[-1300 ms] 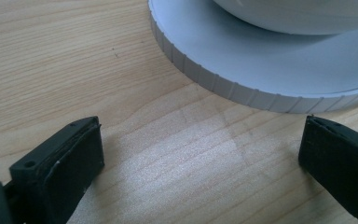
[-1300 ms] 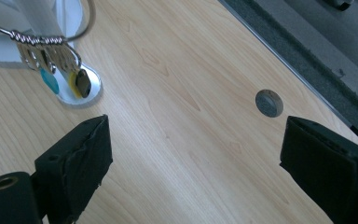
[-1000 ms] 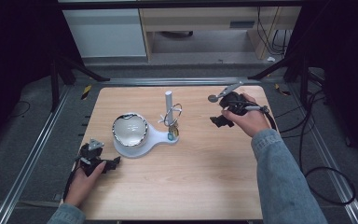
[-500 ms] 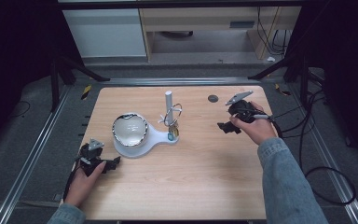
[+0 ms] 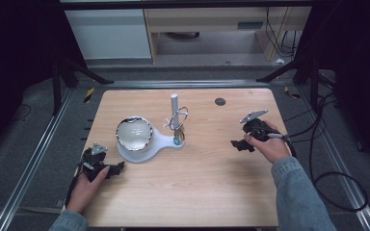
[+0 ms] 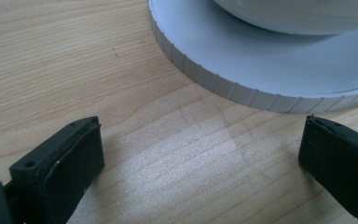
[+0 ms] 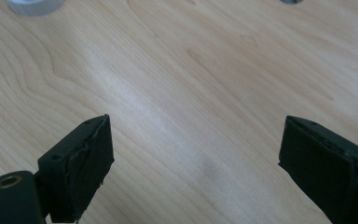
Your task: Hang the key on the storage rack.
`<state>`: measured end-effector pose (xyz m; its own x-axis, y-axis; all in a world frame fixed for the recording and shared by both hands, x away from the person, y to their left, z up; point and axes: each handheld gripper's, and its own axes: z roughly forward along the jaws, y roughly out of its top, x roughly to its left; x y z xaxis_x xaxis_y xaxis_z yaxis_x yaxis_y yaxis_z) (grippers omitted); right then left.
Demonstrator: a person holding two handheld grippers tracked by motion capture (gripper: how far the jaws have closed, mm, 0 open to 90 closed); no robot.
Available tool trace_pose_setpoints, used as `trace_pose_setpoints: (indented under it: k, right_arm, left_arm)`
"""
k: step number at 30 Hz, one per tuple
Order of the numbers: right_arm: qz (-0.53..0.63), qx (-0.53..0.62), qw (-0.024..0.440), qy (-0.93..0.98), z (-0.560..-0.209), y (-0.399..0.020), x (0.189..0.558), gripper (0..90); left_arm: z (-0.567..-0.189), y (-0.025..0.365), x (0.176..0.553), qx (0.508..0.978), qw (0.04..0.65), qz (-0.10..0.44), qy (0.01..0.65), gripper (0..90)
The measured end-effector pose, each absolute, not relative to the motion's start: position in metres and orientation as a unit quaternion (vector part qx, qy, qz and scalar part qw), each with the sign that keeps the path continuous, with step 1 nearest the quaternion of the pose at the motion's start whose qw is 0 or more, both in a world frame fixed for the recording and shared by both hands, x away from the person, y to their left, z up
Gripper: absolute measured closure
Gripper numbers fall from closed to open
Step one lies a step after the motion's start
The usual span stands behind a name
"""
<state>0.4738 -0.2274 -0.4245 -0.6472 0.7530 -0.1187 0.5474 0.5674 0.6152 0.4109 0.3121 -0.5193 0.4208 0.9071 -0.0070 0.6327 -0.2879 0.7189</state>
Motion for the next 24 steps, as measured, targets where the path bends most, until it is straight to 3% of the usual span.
trace_pose_setpoints:
  k: [10,24]
  right_arm:
    - [0.279,0.406,0.170,0.853,-0.457,-0.247,0.458,10.1]
    - [0.307,0.467,0.184,0.809,-0.484,-0.280,0.460,9.8]
  left_arm:
    - [-0.519,0.312,0.411,0.775,0.331,0.207,0.497,0.0]
    - [-0.519,0.312,0.411,0.775,0.331,0.208,0.497,0.0]
